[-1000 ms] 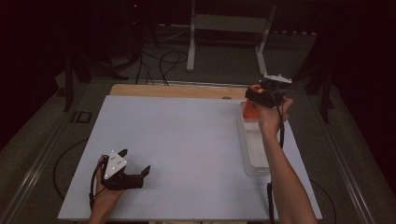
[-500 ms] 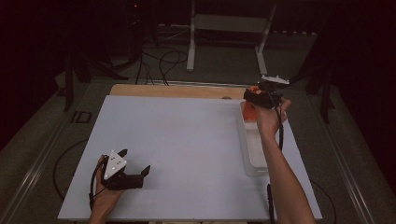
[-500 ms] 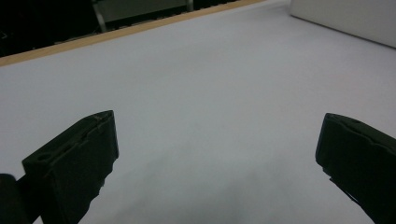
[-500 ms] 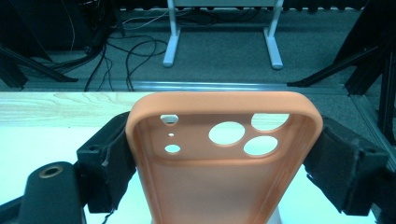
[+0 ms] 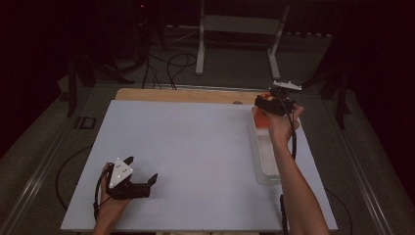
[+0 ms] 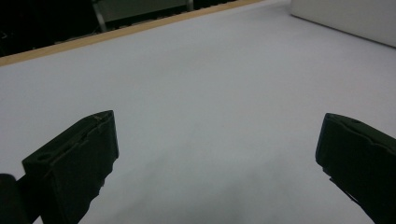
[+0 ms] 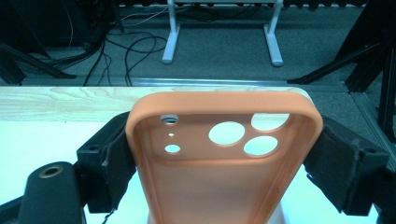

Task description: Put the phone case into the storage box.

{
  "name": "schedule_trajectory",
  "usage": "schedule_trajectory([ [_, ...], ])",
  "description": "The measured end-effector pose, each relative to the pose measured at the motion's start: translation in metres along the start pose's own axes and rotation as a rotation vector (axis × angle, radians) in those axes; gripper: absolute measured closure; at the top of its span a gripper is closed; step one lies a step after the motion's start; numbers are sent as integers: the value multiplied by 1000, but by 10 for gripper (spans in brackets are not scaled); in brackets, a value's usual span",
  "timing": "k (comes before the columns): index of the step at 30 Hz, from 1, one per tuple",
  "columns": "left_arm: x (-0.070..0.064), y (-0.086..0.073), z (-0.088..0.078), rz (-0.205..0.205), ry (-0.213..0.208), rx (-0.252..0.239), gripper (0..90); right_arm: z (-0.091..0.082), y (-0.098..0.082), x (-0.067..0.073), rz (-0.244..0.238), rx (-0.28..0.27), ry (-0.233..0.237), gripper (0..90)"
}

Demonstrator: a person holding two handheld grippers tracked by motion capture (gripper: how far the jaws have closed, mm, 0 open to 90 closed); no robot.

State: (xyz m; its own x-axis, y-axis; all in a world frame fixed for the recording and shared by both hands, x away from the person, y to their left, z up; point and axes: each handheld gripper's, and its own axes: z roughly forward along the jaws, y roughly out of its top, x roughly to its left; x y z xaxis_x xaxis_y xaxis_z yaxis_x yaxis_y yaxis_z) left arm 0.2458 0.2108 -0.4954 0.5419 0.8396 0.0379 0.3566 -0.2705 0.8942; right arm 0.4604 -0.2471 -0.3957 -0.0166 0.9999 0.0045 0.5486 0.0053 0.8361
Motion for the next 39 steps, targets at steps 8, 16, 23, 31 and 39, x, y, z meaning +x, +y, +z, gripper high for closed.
schedule_trajectory([
  [8,0,0,0,0,0,-1,0,1,0,0,2,1,-2,162],
  [16,0,0,0,-2,1,-2,0,4,-4,-1,5,10,3,162],
  [23,0,0,0,-1,1,-2,0,7,-7,-3,11,19,-1,162],
  [31,0,0,-1,-1,2,-3,0,8,-8,-2,6,21,2,162],
  [39,0,0,0,-1,0,-2,0,11,-11,-2,3,32,3,162],
])
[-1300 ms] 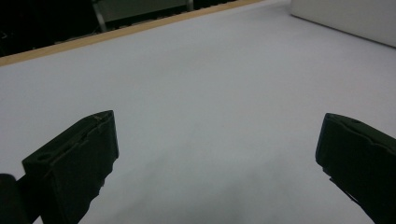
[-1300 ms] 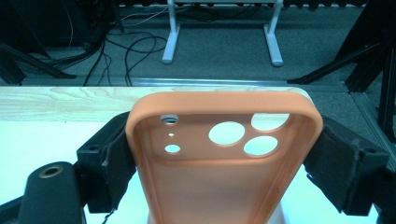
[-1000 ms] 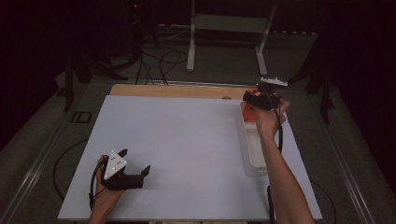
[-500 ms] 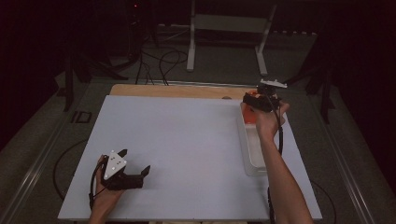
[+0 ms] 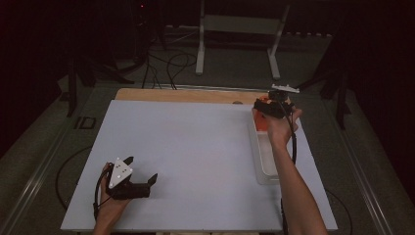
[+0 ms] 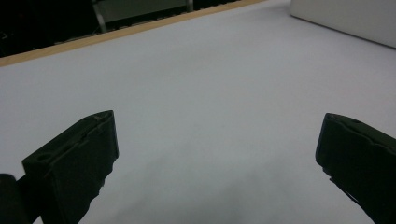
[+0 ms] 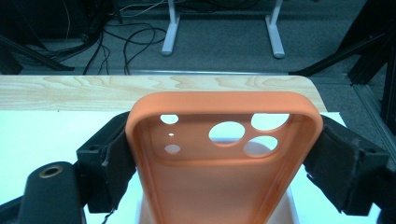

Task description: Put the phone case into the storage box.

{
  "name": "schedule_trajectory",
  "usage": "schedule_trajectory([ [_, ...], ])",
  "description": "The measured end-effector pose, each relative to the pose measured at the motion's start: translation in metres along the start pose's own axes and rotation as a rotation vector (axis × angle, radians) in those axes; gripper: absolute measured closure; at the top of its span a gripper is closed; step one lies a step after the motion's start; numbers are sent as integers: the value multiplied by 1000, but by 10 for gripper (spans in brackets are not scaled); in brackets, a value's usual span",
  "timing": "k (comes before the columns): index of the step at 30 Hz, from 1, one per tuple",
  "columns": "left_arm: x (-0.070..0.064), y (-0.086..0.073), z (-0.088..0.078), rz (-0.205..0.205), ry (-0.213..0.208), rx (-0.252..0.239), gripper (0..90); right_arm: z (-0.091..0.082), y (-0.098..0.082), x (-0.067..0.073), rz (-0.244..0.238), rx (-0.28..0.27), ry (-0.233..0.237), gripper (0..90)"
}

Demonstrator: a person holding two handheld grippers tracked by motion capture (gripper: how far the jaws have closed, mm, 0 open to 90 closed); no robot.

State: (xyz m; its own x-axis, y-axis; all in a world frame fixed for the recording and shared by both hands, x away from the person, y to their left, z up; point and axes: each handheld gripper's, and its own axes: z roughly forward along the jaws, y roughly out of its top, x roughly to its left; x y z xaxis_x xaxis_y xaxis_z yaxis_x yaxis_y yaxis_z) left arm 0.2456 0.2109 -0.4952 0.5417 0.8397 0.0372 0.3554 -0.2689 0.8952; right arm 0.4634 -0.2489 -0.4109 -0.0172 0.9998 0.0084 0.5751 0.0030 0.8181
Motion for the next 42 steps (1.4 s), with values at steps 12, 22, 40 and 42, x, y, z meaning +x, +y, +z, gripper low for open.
schedule_trajectory([
  [12,0,0,0,1,-1,2,0,6,-4,1,-13,24,8,161],
  [22,0,0,0,-1,1,0,0,10,-6,3,-28,51,11,161],
  [40,0,0,-1,-2,3,-4,0,17,-9,4,-28,69,6,160],
  [42,0,0,-1,-2,3,-5,0,17,-9,4,-28,67,5,160],
])
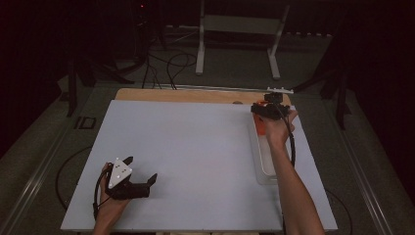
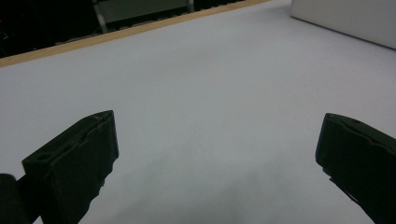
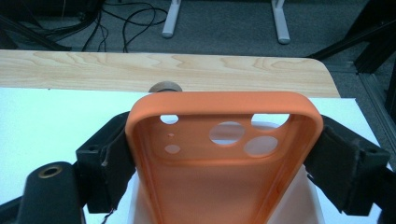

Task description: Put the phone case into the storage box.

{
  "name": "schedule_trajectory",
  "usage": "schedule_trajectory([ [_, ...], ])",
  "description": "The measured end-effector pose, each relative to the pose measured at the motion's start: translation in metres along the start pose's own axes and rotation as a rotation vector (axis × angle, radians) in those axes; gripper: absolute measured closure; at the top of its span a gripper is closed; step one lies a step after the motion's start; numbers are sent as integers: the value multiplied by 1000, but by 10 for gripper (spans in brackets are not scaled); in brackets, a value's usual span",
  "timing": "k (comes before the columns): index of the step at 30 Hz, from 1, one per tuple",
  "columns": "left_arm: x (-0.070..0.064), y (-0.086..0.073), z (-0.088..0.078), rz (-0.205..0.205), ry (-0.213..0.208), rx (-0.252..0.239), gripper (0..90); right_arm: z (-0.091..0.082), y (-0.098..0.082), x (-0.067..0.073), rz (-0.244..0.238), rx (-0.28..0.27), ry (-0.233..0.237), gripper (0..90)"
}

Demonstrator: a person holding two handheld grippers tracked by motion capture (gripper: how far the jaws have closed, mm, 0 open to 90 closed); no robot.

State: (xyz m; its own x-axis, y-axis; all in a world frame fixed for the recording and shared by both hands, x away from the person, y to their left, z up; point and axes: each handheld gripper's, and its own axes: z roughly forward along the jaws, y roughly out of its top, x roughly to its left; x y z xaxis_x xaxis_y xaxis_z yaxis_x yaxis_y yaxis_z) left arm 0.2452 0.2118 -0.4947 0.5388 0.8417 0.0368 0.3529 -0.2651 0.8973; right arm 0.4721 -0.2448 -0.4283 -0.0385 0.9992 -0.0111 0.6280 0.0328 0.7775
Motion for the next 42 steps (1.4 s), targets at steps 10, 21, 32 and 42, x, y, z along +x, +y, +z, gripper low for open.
schedule_trajectory([
  [10,0,0,0,1,0,0,0,0,0,1,2,-2,-5,157],
  [21,0,0,0,2,-1,2,0,0,-1,1,3,-9,-5,155],
  [32,0,0,0,1,0,2,0,2,-1,0,12,-16,-11,155],
  [42,0,0,0,0,-1,2,0,4,0,0,10,-21,-12,154],
])
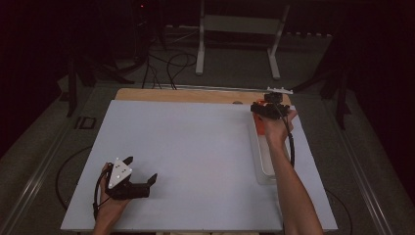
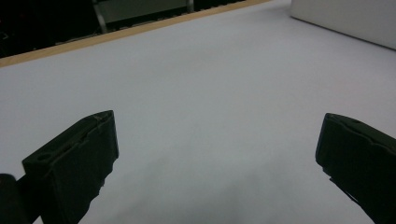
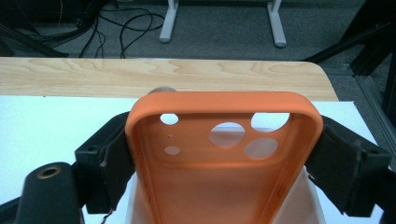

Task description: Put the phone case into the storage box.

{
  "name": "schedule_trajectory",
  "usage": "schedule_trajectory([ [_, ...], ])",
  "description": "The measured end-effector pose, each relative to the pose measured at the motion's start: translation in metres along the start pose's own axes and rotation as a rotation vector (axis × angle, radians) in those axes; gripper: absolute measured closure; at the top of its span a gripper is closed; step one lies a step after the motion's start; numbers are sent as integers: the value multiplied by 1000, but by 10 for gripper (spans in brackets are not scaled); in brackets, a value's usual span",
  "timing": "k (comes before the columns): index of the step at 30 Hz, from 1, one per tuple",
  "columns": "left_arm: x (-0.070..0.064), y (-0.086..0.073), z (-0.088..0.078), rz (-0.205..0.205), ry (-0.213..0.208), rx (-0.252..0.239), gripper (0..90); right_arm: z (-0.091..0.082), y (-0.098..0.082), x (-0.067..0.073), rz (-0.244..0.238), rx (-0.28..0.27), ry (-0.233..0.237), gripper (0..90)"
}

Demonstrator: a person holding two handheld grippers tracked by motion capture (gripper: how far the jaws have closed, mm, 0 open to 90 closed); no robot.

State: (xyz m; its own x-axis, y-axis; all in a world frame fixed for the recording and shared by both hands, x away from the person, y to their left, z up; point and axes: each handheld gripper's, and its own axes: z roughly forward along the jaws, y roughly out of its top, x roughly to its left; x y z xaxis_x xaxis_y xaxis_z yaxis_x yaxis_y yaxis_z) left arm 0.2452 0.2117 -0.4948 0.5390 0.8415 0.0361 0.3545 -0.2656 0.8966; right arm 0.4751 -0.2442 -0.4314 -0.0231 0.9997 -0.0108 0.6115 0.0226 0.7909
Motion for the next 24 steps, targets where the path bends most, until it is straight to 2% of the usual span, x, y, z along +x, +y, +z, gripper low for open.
schedule_trajectory([
  [7,0,0,0,0,-1,1,0,0,0,0,2,-5,1,150],
  [14,0,0,0,1,0,0,0,-3,2,-1,37,-35,32,94],
  [24,0,0,0,-2,2,-2,0,-6,1,-1,15,-52,52,89],
])
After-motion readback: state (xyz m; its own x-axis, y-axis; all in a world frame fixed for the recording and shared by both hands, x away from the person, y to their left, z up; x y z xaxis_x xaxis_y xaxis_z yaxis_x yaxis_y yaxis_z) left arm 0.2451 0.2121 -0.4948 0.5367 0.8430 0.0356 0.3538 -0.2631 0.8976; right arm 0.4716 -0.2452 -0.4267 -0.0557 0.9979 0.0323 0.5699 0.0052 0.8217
